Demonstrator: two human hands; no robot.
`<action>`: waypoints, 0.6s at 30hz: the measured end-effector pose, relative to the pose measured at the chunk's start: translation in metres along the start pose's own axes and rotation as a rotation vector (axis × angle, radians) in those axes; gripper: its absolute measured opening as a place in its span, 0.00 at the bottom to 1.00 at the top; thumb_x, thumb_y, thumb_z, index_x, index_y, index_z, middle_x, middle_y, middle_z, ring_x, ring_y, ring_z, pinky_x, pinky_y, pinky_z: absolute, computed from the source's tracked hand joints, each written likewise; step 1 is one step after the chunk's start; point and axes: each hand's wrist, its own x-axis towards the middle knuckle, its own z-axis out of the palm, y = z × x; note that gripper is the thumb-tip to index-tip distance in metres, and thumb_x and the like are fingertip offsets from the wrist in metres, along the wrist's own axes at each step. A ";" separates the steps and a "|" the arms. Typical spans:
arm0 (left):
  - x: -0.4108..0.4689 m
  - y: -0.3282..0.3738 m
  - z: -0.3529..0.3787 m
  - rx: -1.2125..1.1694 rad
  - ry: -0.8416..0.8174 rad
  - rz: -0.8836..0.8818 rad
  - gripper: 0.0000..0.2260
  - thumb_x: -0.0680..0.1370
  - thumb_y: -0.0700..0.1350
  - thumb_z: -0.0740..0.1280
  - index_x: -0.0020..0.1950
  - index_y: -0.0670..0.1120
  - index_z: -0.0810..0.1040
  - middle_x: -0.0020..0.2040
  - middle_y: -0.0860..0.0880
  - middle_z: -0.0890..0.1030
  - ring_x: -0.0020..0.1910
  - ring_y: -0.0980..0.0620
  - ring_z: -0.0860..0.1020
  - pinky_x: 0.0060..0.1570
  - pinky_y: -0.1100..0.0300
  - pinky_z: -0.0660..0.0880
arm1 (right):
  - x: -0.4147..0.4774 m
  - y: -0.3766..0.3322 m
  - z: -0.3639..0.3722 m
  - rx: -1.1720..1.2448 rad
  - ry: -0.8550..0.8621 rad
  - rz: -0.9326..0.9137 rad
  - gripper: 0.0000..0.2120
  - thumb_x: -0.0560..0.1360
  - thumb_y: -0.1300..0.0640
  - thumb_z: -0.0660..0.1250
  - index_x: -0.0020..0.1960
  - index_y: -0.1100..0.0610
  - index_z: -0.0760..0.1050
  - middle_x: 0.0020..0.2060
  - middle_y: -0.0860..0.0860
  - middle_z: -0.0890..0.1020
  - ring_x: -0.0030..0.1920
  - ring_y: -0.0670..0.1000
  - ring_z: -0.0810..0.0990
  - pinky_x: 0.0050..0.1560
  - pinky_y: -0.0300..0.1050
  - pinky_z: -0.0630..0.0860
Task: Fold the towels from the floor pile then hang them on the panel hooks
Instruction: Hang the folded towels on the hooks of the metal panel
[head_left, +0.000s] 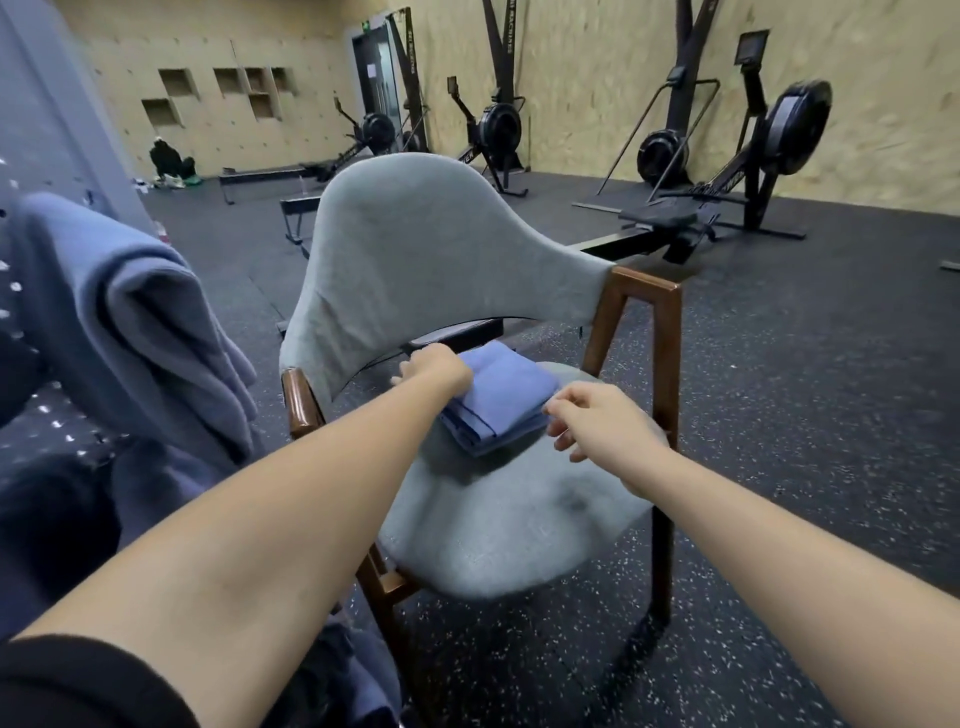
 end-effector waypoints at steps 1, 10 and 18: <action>0.004 0.000 0.000 -0.013 -0.003 0.003 0.20 0.73 0.46 0.71 0.65 0.44 0.78 0.66 0.41 0.81 0.66 0.39 0.79 0.68 0.44 0.76 | -0.001 -0.001 -0.001 0.001 0.012 0.001 0.10 0.84 0.57 0.64 0.50 0.62 0.81 0.38 0.53 0.86 0.36 0.50 0.82 0.34 0.44 0.77; -0.107 0.003 -0.028 -0.516 0.026 0.368 0.08 0.73 0.46 0.76 0.45 0.50 0.77 0.43 0.53 0.82 0.41 0.52 0.77 0.38 0.56 0.71 | -0.016 -0.041 -0.001 0.260 0.111 0.075 0.19 0.81 0.44 0.73 0.56 0.61 0.80 0.48 0.56 0.86 0.43 0.52 0.85 0.41 0.48 0.83; -0.205 -0.025 -0.034 -0.521 -0.119 0.575 0.12 0.75 0.52 0.77 0.50 0.49 0.78 0.45 0.57 0.83 0.44 0.58 0.78 0.43 0.61 0.73 | -0.054 -0.072 -0.013 0.377 0.003 0.160 0.06 0.74 0.58 0.75 0.48 0.59 0.80 0.44 0.58 0.86 0.38 0.55 0.84 0.36 0.45 0.83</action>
